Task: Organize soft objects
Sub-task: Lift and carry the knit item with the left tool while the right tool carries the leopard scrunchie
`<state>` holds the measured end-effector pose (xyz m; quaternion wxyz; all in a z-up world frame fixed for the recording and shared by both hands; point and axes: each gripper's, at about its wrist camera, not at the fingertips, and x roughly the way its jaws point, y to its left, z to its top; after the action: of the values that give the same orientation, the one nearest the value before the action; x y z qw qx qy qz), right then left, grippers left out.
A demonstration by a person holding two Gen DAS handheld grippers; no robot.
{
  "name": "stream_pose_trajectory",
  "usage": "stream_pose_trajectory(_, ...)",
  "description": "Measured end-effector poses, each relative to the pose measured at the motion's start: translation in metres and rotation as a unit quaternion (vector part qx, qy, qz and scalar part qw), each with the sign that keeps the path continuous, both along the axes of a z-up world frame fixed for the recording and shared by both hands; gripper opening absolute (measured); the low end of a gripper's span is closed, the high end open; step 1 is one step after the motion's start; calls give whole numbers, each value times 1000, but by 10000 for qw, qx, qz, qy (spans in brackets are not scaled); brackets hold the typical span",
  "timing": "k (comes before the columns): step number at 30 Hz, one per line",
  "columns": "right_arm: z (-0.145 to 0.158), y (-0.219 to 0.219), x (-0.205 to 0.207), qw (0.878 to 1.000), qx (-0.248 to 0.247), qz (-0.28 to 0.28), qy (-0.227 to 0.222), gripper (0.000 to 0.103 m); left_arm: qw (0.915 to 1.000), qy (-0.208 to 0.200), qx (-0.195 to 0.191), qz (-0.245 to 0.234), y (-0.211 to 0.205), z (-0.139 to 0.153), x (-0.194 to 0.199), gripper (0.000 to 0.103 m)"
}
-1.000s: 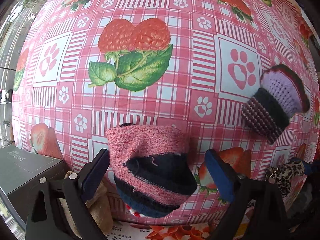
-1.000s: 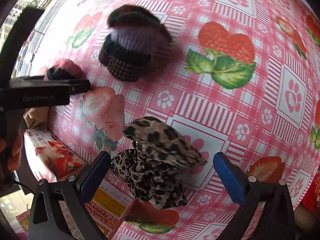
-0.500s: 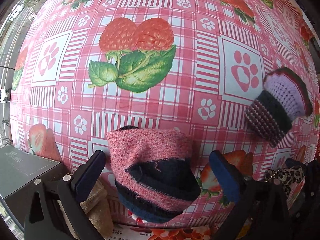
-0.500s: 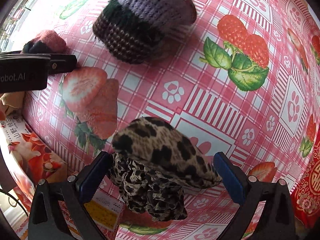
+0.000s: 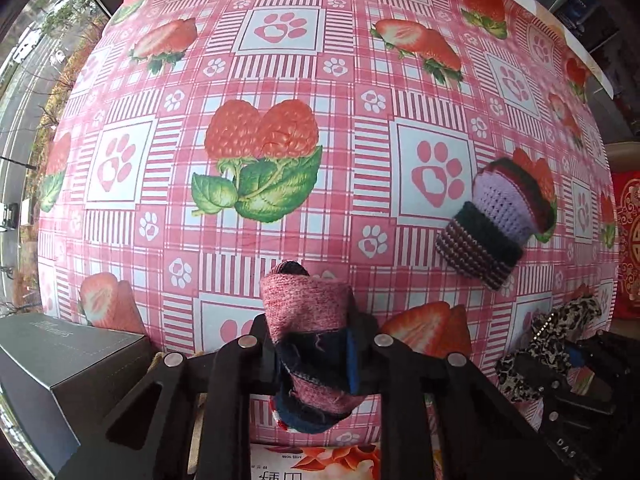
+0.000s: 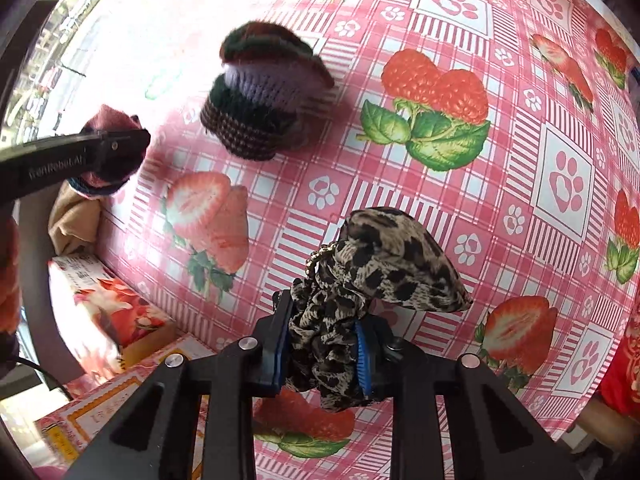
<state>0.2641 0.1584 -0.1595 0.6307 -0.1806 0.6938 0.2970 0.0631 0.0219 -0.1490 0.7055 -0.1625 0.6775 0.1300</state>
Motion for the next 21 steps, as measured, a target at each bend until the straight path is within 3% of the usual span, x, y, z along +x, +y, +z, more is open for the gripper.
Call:
stream_pose_trajectory(8,58,-25,20,9970,586,-475,-152,28,9991,-374,-30,-199,-6,49,-26,24)
stream_pose_trajectory(21,123,-35,-47,9934,944,-579,-283,28,9929,-903,115,-769,-43,107,-95,24)
